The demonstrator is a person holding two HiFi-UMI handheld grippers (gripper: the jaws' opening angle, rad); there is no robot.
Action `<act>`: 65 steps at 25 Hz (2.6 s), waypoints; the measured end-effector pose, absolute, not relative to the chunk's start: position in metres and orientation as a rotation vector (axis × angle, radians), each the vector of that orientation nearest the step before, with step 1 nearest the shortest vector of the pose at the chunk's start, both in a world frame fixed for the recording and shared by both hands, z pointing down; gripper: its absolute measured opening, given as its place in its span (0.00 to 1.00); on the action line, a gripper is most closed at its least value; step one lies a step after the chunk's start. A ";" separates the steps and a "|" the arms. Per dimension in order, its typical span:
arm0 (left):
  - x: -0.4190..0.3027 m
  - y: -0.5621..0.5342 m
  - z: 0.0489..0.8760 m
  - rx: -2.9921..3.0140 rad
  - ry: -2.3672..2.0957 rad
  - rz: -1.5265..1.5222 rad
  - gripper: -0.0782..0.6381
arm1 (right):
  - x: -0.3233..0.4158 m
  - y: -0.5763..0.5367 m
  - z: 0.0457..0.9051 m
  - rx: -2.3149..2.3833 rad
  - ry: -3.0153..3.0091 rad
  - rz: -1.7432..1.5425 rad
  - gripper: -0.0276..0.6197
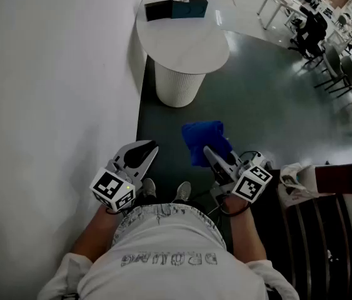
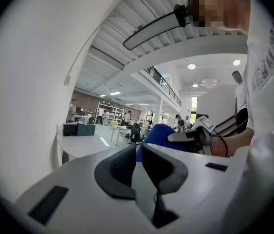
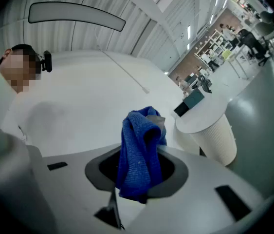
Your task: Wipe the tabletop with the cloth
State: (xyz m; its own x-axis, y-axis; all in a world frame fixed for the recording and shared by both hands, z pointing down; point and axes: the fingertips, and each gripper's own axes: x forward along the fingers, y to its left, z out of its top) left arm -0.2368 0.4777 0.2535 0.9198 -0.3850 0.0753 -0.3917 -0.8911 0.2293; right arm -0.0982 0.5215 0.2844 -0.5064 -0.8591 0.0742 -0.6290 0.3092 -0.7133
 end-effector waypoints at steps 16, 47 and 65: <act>-0.232 0.480 0.254 2.853 -0.582 0.041 0.18 | -0.097 0.521 0.285 -1.336 2.269 -0.989 0.21; -0.173 0.524 0.247 2.872 -0.712 0.077 0.18 | -0.028 0.565 0.284 -1.242 2.317 -0.988 0.21; -0.165 0.475 0.260 2.852 -0.752 0.051 0.18 | 0.004 0.533 0.294 -1.306 2.295 -0.970 0.21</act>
